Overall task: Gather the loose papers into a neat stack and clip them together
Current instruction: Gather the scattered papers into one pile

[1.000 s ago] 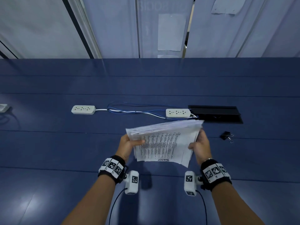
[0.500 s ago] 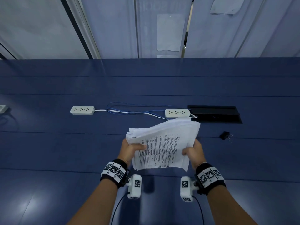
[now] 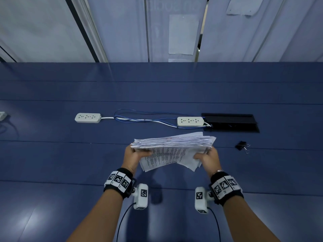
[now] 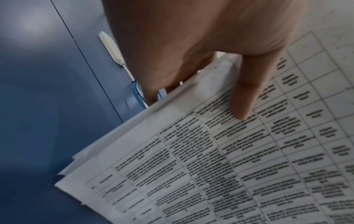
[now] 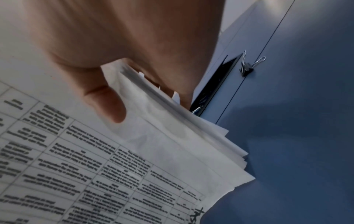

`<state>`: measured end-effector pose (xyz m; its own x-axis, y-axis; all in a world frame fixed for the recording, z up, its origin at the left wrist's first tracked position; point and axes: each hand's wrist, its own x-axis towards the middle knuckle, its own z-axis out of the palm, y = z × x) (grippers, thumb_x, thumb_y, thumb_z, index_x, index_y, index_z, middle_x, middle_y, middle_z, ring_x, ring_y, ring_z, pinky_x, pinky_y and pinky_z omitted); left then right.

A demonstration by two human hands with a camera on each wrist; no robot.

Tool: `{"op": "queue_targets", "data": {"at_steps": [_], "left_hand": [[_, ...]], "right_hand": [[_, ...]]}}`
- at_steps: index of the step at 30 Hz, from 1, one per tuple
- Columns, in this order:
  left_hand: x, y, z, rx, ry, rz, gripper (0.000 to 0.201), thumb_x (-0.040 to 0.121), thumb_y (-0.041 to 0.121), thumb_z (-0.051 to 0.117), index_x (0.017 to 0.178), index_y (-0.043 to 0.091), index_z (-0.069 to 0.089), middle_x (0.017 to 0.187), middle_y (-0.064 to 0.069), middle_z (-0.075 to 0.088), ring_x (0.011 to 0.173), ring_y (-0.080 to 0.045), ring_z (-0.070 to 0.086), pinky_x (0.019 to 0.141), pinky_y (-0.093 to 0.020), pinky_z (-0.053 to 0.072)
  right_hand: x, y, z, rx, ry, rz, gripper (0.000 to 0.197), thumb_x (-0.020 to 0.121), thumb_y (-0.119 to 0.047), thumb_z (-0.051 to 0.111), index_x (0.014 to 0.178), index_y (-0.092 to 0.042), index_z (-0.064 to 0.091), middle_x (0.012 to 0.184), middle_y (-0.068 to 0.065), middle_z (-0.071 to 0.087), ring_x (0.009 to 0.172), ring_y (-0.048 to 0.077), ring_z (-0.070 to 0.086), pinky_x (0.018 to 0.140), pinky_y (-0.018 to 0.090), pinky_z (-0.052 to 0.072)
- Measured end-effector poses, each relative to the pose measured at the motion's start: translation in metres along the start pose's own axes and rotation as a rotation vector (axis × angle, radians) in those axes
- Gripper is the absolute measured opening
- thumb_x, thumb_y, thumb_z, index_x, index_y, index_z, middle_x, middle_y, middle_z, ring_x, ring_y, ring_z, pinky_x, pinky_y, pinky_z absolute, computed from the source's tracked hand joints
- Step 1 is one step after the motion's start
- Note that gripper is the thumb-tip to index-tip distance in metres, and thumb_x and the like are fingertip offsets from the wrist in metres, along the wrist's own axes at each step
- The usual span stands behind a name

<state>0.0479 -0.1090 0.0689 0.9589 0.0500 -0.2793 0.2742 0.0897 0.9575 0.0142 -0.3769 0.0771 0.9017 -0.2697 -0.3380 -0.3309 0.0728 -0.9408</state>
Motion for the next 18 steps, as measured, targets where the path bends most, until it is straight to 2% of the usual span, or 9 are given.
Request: {"op": "queue_targets", "data": {"at_steps": [2, 4, 6, 8, 10, 12, 15, 18], "left_hand": [[-0.001, -0.001, 0.0, 0.012, -0.014, -0.002, 0.04, 0.053, -0.013, 0.078, 0.09, 0.0, 0.072, 0.082, -0.003, 0.076, 0.079, -0.017, 0.071, 0.074, -0.032, 0.054], [-0.004, 0.001, 0.005, 0.047, -0.051, 0.023, 0.039, 0.052, -0.006, 0.078, 0.089, 0.006, 0.068, 0.086, -0.003, 0.071, 0.08, -0.015, 0.066, 0.074, -0.029, 0.052], [-0.007, 0.007, 0.012, 0.073, -0.081, 0.06, 0.039, 0.055, -0.007, 0.08, 0.087, 0.009, 0.066, 0.088, -0.002, 0.066, 0.08, -0.012, 0.063, 0.072, -0.025, 0.051], [-0.008, 0.01, 0.015, 0.055, -0.082, 0.08, 0.042, 0.053, -0.005, 0.079, 0.092, 0.007, 0.067, 0.092, -0.005, 0.067, 0.083, -0.012, 0.065, 0.075, -0.024, 0.053], [-0.007, 0.01, 0.012, -0.004, -0.057, 0.071, 0.053, 0.051, -0.006, 0.078, 0.103, -0.003, 0.066, 0.101, -0.017, 0.071, 0.092, -0.021, 0.068, 0.082, -0.033, 0.057], [-0.005, 0.006, 0.01, -0.037, -0.029, 0.032, 0.062, 0.051, -0.007, 0.077, 0.111, -0.009, 0.062, 0.106, -0.025, 0.071, 0.095, -0.03, 0.068, 0.082, -0.041, 0.056], [-0.009, 0.01, 0.019, -0.024, -0.067, 0.025, 0.065, 0.05, -0.007, 0.074, 0.114, -0.008, 0.062, 0.1, -0.015, 0.073, 0.091, -0.025, 0.069, 0.071, -0.03, 0.056], [-0.013, 0.021, 0.025, -0.063, -0.079, 0.072, 0.06, 0.051, -0.011, 0.072, 0.108, 0.007, 0.064, 0.095, -0.006, 0.073, 0.084, -0.016, 0.071, 0.066, -0.026, 0.058]], "right_hand": [[0.0, -0.001, 0.003, 0.024, 0.008, 0.002, 0.023, 0.055, 0.009, 0.062, 0.071, -0.008, 0.058, 0.053, -0.015, 0.063, 0.052, 0.003, 0.06, 0.052, 0.018, 0.046], [0.0, -0.003, 0.007, 0.031, 0.015, -0.009, 0.034, 0.049, 0.004, 0.058, 0.082, -0.004, 0.062, 0.064, -0.007, 0.064, 0.062, 0.01, 0.059, 0.061, 0.024, 0.047], [-0.002, -0.006, 0.011, 0.028, 0.007, -0.059, 0.038, 0.049, 0.005, 0.056, 0.085, -0.005, 0.061, 0.067, -0.005, 0.062, 0.061, 0.007, 0.056, 0.061, 0.024, 0.046], [-0.005, -0.011, 0.014, 0.087, 0.019, -0.065, 0.042, 0.051, 0.007, 0.056, 0.088, -0.012, 0.062, 0.071, -0.007, 0.066, 0.065, 0.008, 0.06, 0.062, 0.025, 0.051], [-0.006, -0.013, 0.012, 0.138, 0.046, -0.075, 0.045, 0.053, 0.008, 0.056, 0.089, -0.019, 0.062, 0.073, -0.008, 0.068, 0.068, 0.01, 0.062, 0.061, 0.025, 0.054], [-0.006, -0.014, 0.011, 0.13, 0.055, -0.073, 0.044, 0.056, 0.009, 0.055, 0.088, -0.02, 0.061, 0.072, -0.01, 0.068, 0.065, 0.009, 0.062, 0.058, 0.025, 0.053], [-0.007, -0.015, 0.016, 0.122, 0.043, -0.047, 0.048, 0.068, 0.024, 0.053, 0.087, -0.019, 0.06, 0.077, -0.005, 0.068, 0.072, 0.014, 0.064, 0.063, 0.028, 0.052], [-0.009, -0.017, 0.02, 0.17, 0.056, -0.091, 0.044, 0.059, 0.016, 0.056, 0.087, -0.019, 0.06, 0.08, -0.002, 0.066, 0.073, 0.015, 0.061, 0.066, 0.028, 0.051]]}}
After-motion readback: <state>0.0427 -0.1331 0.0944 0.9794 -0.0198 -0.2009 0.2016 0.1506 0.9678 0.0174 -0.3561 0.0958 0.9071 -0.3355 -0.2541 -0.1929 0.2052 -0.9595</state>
